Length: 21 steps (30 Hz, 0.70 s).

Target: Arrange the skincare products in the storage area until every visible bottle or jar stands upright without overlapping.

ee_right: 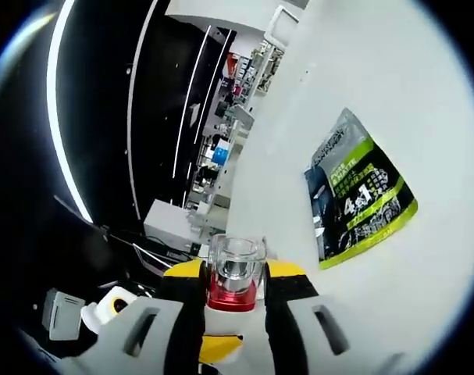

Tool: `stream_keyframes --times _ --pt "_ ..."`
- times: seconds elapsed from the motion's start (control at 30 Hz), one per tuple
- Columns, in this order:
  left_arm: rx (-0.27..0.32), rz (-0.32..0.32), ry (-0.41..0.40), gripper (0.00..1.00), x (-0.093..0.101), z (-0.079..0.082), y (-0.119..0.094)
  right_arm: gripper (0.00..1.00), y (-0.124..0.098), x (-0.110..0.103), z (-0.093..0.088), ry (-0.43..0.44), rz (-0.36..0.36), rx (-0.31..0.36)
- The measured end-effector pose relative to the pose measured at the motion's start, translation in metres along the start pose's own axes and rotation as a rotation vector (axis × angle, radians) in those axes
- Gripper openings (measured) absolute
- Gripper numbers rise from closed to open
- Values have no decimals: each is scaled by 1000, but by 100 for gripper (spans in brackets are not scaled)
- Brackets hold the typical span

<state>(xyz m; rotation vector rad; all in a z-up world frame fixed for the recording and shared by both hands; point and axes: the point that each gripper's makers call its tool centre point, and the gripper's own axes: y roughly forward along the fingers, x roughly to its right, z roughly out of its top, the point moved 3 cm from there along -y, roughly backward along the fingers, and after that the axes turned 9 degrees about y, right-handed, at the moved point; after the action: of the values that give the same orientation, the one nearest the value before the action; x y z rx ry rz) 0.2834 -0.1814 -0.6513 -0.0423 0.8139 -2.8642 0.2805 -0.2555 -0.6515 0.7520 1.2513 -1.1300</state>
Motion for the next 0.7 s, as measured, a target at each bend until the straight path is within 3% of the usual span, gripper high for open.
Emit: stream_keyframes --times 0.3,0.57,0.7 --pt "11 8 13 26 -2 -2 -1 26 0 -21 -2 -136 34 -10" --pt "15 18 15 26 -5 -11 -1 25 8 -35 -11 -401 37 -75" --pt "23 23 8 26 -8 -12 -4 25 11 -46 -17 -533 72 -98"
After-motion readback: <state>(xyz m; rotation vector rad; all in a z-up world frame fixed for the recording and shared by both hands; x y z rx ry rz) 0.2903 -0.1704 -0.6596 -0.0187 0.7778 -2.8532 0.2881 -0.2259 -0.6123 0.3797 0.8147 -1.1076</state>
